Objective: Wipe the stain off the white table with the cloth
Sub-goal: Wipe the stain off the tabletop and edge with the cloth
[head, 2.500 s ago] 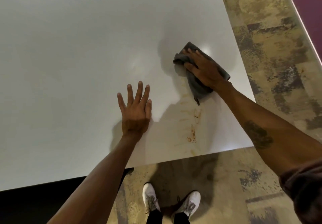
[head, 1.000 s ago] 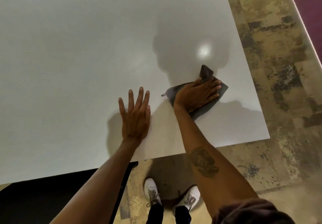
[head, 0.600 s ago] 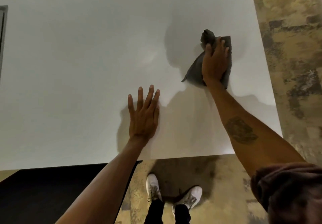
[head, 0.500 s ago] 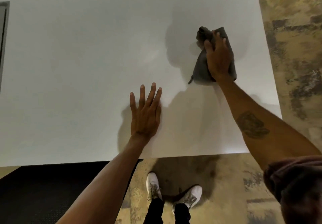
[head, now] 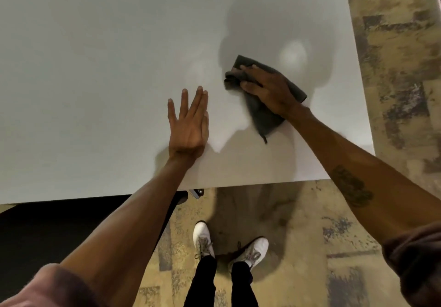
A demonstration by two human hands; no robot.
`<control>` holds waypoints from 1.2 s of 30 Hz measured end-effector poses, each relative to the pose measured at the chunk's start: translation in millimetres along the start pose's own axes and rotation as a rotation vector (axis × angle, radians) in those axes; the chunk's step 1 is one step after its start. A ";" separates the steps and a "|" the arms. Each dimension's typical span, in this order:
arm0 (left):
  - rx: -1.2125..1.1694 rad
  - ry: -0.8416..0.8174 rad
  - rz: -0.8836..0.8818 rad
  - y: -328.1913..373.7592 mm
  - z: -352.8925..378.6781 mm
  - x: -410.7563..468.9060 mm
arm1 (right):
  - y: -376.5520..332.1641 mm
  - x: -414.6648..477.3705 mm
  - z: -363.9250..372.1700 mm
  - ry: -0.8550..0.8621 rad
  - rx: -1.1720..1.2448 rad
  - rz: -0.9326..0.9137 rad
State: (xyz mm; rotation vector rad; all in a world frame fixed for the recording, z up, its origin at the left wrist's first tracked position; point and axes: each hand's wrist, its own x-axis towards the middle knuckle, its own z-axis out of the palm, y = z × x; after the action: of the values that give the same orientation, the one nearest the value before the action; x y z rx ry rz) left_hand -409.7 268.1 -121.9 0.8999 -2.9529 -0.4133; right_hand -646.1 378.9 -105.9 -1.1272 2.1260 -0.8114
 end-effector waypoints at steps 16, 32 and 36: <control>-0.127 0.039 0.041 -2.2 -1.9 -3.8 | -10.6 -130.3 79.9 -0.117 0.024 -0.191; -0.078 0.049 0.048 -2.3 -2.4 -4.2 | -39.2 -166.7 127.2 -0.247 -0.324 -0.711; -0.041 0.044 0.040 1.7 -1.2 -5.7 | -36.9 -171.7 134.3 -0.255 -0.481 -0.756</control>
State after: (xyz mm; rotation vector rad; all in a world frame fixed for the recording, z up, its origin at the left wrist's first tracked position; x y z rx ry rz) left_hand -405.8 272.3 -120.0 0.8328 -2.9062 -0.4448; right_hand -449.5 477.8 -127.4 -2.2259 1.7036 -0.4097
